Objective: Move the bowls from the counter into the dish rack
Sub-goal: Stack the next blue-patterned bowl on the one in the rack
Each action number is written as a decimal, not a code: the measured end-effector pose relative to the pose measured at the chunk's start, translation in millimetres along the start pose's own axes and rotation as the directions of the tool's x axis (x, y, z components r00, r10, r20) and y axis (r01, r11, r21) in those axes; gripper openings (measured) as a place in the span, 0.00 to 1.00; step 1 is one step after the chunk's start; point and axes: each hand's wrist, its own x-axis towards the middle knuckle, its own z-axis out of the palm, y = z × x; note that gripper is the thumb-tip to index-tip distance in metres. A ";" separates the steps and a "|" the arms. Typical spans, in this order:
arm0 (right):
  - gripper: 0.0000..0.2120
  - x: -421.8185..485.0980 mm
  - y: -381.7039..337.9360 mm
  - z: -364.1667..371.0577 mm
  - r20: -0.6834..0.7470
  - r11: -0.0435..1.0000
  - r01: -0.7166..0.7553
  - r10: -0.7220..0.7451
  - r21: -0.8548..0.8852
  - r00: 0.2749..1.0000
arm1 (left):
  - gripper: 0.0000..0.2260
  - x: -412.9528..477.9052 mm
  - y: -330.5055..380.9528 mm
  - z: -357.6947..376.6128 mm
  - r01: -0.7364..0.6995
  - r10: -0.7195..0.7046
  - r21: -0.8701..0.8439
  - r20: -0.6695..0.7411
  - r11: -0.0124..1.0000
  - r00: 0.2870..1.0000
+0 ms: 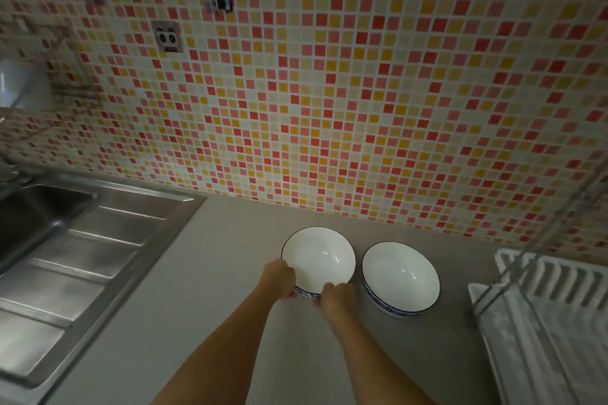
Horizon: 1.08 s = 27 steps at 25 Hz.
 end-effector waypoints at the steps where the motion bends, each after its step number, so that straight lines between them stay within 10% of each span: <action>1: 0.16 -3.6 -4.9 -3.4 0.013 0.998 0.056 -0.056 -0.020 0.998 | 0.14 -0.9 0.2 -7.7 -0.015 0.015 -0.033 -0.018 0.999 1.000; 12: 0.18 -145.7 -121.0 -138.8 0.033 0.604 0.672 -0.733 -0.428 0.680 | 0.20 -146.8 67.7 -135.8 -0.477 0.434 -0.283 -0.204 0.832 0.878; 18: 0.10 -223.3 -158.7 -240.8 -0.098 0.570 0.787 -0.820 -0.236 0.564 | 0.18 -224.1 110.0 -120.3 -0.881 0.739 -0.115 -0.501 0.459 0.451; 27: 0.17 -269.7 -151.5 -395.8 -0.168 0.246 0.916 -0.965 -0.318 0.201 | 0.18 -291.5 200.6 -67.4 -0.993 0.846 0.102 -0.524 -0.050 -0.097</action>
